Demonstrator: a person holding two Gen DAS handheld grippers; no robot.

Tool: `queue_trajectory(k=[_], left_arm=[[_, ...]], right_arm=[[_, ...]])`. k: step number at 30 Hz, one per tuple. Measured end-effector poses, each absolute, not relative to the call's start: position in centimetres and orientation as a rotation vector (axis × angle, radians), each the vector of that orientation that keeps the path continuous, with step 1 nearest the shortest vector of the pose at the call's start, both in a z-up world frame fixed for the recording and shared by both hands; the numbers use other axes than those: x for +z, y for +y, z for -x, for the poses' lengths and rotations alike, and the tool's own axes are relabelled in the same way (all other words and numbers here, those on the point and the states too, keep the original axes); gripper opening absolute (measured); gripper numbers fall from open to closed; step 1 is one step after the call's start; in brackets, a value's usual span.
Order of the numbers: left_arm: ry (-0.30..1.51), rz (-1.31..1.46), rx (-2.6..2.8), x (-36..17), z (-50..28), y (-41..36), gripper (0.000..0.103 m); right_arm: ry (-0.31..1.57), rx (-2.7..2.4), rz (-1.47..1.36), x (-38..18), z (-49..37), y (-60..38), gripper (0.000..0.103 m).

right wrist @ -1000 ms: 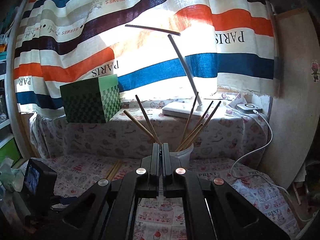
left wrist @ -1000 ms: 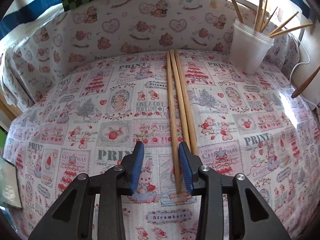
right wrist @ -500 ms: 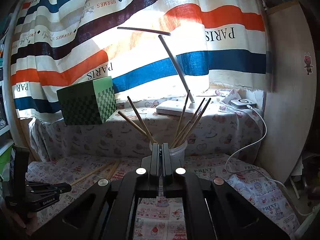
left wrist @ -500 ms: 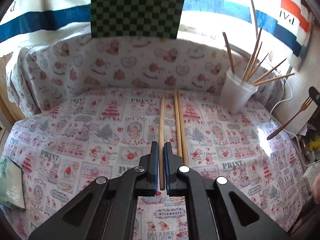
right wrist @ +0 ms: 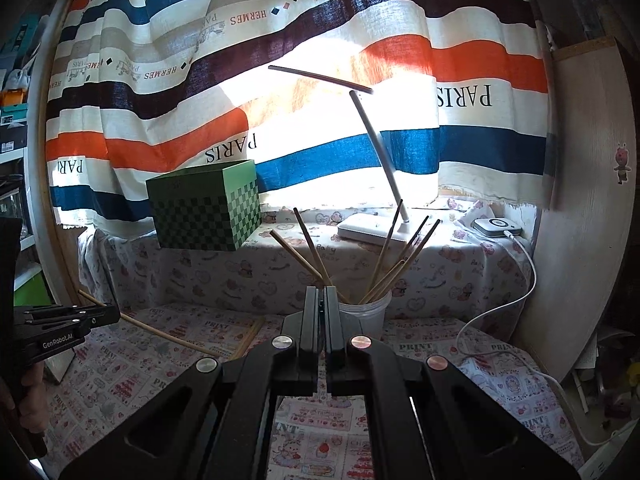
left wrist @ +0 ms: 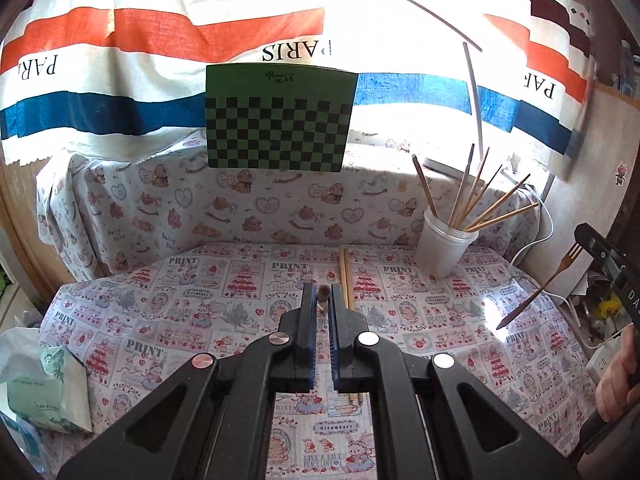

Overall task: Organize utensils
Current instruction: 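Lift the chopstick with the left tool and carry it over the clear cup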

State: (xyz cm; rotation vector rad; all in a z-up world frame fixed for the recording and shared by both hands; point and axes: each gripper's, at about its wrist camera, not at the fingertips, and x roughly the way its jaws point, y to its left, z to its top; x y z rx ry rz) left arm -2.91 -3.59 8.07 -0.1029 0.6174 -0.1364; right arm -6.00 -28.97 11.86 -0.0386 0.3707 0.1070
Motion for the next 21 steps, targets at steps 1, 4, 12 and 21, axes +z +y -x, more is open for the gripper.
queue_trajectory(k=[1, 4, 12, 21], left_arm=[[0.613, 0.105, -0.138, 8.2, 3.1, -3.6, 0.004], [0.597, 0.110, -0.144, 8.9, 3.6, -3.6, 0.004], [0.543, 0.101, -0.212, 11.8, 3.9, -5.2, 0.004], [0.483, 0.144, -0.356, 15.5, 1.4, -8.6, 0.004]], right_arm=[[0.368, 0.104, 0.039, 12.0, 6.2, -29.0, 0.002], [0.356, 0.098, 0.041, 12.6, 6.7, -29.2, 0.002], [0.309, 0.075, 0.056, 14.7, 7.4, -29.8, 0.002], [0.289, 0.022, 0.059, 17.4, 4.2, -31.0, 0.002]])
